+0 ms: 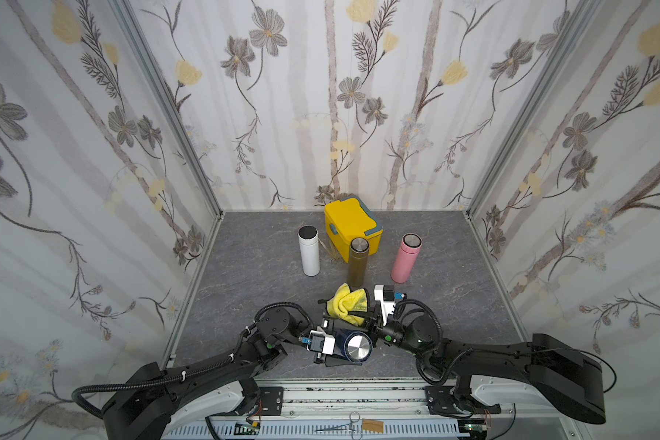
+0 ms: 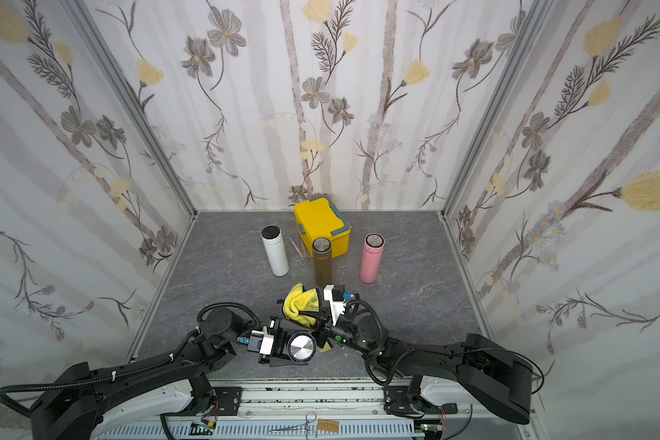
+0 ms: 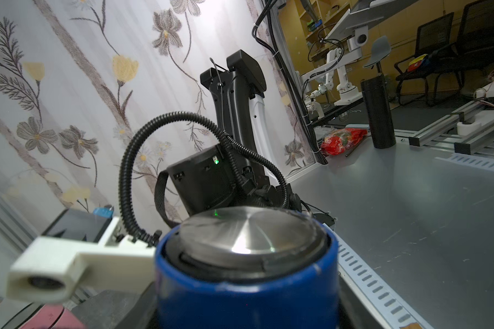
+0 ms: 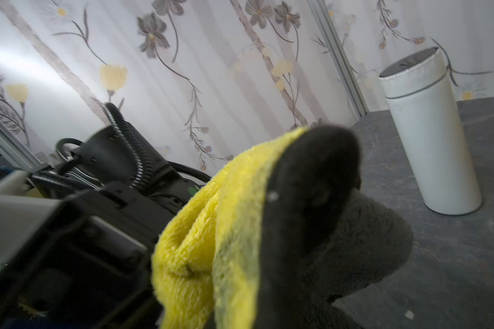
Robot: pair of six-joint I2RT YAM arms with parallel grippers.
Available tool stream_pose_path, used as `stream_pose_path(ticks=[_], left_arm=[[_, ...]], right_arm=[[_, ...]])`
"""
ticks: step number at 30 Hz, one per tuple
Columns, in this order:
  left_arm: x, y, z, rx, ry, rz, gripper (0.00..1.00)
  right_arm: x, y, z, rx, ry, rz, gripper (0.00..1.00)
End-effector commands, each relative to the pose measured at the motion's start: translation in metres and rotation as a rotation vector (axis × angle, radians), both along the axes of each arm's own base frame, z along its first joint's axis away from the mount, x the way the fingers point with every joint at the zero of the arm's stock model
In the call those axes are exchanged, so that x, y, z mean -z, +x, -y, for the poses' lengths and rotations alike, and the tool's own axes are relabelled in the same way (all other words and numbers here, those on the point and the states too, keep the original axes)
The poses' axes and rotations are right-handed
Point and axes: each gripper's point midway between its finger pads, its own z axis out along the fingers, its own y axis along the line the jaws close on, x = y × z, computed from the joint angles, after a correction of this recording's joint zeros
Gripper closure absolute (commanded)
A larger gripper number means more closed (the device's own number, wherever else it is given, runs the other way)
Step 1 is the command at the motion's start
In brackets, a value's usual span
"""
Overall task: Wipe the surface of the thermos
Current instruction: Wipe the dirt from the surface of the thermos.
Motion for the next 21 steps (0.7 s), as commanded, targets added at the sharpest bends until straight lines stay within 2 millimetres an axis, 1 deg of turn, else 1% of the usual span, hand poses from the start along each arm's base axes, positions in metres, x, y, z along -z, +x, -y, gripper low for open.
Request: stream_pose_path(ticks=[1,3,6,8,9,10,11,13,15,17,19,21], left_arm=[[-0.013,0.0,-0.002,-0.019,-0.062,0.071,1.0],[-0.013,-0.001,-0.002,-0.015,-0.063,0.073,1.0],[-0.013,-0.002,-0.001,-0.015,-0.062,0.073,1.0],[-0.013,-0.001,-0.001,-0.017,-0.059,0.076,1.0],[-0.012,-0.001,-0.001,-0.018,-0.057,0.077,1.0],[-0.012,-0.002,0.0,-0.016,-0.058,0.08,1.0],[-0.012,-0.002,0.0,-0.017,-0.057,0.08,1.0],[-0.012,-0.001,0.0,-0.024,-0.061,0.084,1.0],[-0.016,0.003,0.0,-0.05,-0.076,0.08,1.0],[-0.023,0.012,0.0,-0.108,-0.107,0.051,1.0],[-0.037,0.027,-0.004,-0.201,-0.17,-0.008,1.0],[-0.052,0.046,-0.011,-0.307,-0.251,-0.086,1.0]], right_arm=[[-0.005,-0.003,0.006,-0.017,0.07,-0.013,1.0],[-0.014,-0.003,0.007,-0.024,0.081,0.005,1.0],[-0.044,-0.006,0.003,-0.042,0.094,0.064,1.0],[-0.06,-0.009,0.001,-0.05,0.085,0.094,1.0],[-0.067,-0.01,0.003,-0.049,0.099,0.106,1.0],[-0.068,-0.01,0.005,-0.048,0.107,0.106,1.0],[-0.066,-0.01,0.006,-0.044,0.113,0.102,1.0],[-0.05,-0.007,0.007,-0.028,0.099,0.063,1.0],[-0.023,-0.003,0.008,-0.012,0.076,0.011,1.0],[-0.002,-0.001,0.012,0.005,0.065,-0.023,1.0],[0.006,-0.001,0.017,0.009,0.074,-0.04,1.0],[-0.002,-0.001,0.018,0.014,0.085,-0.025,1.0]])
